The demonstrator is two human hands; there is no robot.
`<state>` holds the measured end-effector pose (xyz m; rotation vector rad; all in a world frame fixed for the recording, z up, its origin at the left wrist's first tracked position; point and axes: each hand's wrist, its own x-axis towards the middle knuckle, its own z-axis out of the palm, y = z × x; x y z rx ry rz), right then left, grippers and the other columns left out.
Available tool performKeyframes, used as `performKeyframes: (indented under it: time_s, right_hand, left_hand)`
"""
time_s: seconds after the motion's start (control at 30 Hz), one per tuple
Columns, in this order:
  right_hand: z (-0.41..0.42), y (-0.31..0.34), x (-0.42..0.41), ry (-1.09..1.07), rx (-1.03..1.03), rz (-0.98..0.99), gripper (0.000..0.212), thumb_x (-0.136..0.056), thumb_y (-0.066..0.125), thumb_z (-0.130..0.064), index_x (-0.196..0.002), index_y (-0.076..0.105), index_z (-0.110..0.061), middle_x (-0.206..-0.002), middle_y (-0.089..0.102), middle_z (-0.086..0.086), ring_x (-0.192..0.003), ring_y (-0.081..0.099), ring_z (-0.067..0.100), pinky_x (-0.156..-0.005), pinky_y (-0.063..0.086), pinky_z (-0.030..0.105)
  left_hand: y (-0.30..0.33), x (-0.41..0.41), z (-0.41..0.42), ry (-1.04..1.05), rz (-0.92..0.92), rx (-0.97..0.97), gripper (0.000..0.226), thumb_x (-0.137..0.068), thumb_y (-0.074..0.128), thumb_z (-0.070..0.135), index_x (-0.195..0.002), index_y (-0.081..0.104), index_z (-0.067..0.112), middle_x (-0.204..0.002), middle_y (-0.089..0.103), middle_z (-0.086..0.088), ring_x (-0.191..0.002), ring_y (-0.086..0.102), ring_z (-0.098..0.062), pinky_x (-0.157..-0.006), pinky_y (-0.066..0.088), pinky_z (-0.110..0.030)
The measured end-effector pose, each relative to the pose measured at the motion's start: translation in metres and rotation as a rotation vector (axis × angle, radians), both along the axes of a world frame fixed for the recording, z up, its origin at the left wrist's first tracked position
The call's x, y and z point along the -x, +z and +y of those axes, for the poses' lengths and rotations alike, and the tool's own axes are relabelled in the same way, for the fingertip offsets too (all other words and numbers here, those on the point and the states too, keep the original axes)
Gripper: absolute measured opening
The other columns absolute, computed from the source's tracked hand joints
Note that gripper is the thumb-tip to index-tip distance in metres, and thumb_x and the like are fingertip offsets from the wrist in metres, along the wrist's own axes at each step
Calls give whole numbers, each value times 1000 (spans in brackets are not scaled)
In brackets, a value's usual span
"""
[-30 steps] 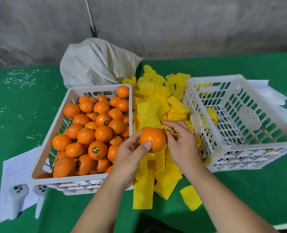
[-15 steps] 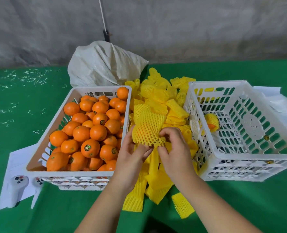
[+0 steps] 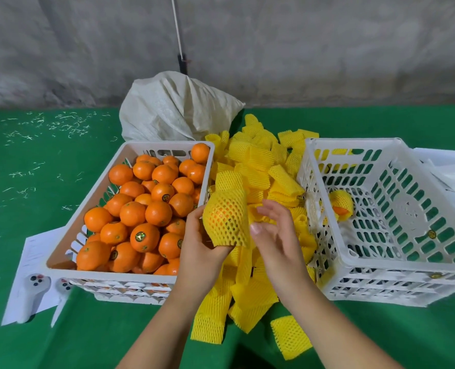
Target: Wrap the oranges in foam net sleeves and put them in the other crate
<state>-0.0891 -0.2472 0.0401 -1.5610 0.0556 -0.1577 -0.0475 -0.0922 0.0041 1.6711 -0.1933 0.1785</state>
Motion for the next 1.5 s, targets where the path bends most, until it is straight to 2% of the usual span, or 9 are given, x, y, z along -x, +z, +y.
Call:
performKeyframes:
  time_s: [0.23,0.37,0.53,0.6,0.7,0.87,1.13,1.33,1.5]
  right_hand:
    - [-2,2,-22,50,-200,101,98,-59,90,-69,-144,46,-47,-136,63,-14,-123,64,13,-98,57,41]
    - [-43,-1,-32,-93,-198,147,97,-57,91,-69,-142,47,-49,-134,64,-13,-122,64,16,-98,56,50]
    - [-130,-4,-52,-550,90,144,98,-70,84,-63,-150,29,-47,-139,52,-10,-124,56,18,-93,49,34]
    - [-153,-17,-60,-601,160,207,107,-83,80,-51,-160,6,-42,-162,30,-5,-145,35,25,-113,34,42]
    - [-154,-37,-63,-496,423,324,107,-92,69,-51,-161,-10,-36,-172,-4,-4,-158,2,24,-127,11,51]
    - [-120,-57,-57,-233,1152,150,72,-94,59,-54,-156,24,-43,-170,-7,-2,-154,-6,26,-120,16,59]
    - [-37,-70,-75,252,984,212,27,-99,61,-45,-125,61,-49,-172,-8,0,-154,-14,24,-120,7,61]
    - [2,-57,-114,426,1236,263,53,-104,54,-33,-154,39,-40,-168,-28,-9,-154,-22,31,-124,8,57]
    - [-2,-58,-123,277,1234,168,65,-106,52,-33,-162,22,-20,-171,-5,-15,-156,-5,25,-122,15,51]
  left_hand:
    - [0,-3,-5,-88,-75,-231,87,-82,80,7,-139,45,63,-118,63,32,-107,65,4,-86,54,-17]
    - [8,-8,2,-166,-141,-368,55,-93,71,46,-139,45,63,-96,66,20,-91,66,-5,-77,50,-14]
    - [-10,-51,52,69,-3,-590,37,-105,63,30,-141,55,30,-117,70,13,-106,67,-8,-83,57,-30]
    - [-23,-67,71,25,67,-927,39,-105,60,18,-144,57,16,-134,65,-7,-121,61,-26,-96,53,-42]
    - [-39,-68,75,-188,115,-1432,56,-108,52,32,-162,37,29,-164,37,2,-144,33,-30,-118,33,-42]
    - [-30,-72,72,-284,189,-1765,66,-106,48,22,-166,23,34,-173,10,7,-144,23,-32,-118,31,-41]
    - [-6,-70,87,-192,108,-1927,56,-105,53,26,-157,38,40,-163,35,10,-139,35,-30,-107,33,-39]
    - [-10,-70,110,-227,-43,-1957,69,-96,61,44,-158,31,33,-150,48,8,-138,40,-24,-110,27,-45]
    - [-8,-72,120,-143,-70,-1808,70,-90,63,59,-153,42,37,-141,55,10,-132,46,-22,-109,27,-44]
